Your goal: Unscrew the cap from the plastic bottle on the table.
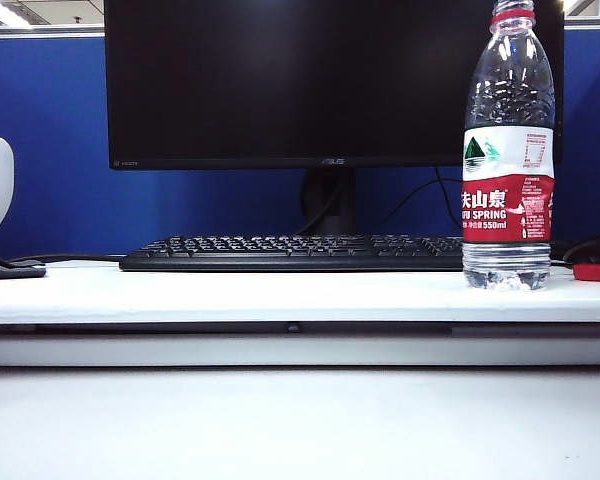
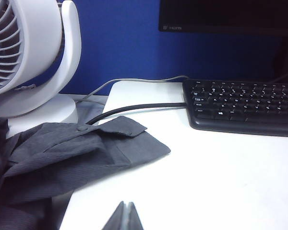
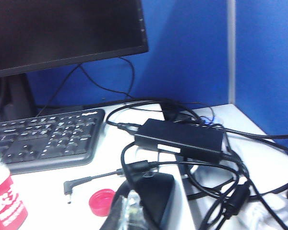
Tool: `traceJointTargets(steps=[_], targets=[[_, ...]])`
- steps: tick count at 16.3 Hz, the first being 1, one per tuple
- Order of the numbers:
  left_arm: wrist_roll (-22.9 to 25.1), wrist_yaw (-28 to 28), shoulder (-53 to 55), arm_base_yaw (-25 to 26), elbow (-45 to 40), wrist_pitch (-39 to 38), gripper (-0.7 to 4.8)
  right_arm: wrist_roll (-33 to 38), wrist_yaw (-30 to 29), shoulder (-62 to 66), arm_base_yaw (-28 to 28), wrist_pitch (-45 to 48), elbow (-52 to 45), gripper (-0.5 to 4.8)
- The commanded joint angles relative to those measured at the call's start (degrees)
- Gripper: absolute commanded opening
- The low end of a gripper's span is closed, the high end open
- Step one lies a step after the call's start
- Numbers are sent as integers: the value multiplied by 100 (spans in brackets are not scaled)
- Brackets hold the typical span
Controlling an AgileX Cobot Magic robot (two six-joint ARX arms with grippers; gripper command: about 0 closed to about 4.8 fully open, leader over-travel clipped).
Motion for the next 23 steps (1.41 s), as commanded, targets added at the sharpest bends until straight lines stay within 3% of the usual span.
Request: traceJointTargets(steps=[1, 23], targets=[[20, 33, -13, 0, 2, 107, -5, 2, -83, -9, 11, 138, -13, -2], [20, 33, -13, 0, 2, 107, -5, -426, -186, -9, 0, 157, -13, -2]])
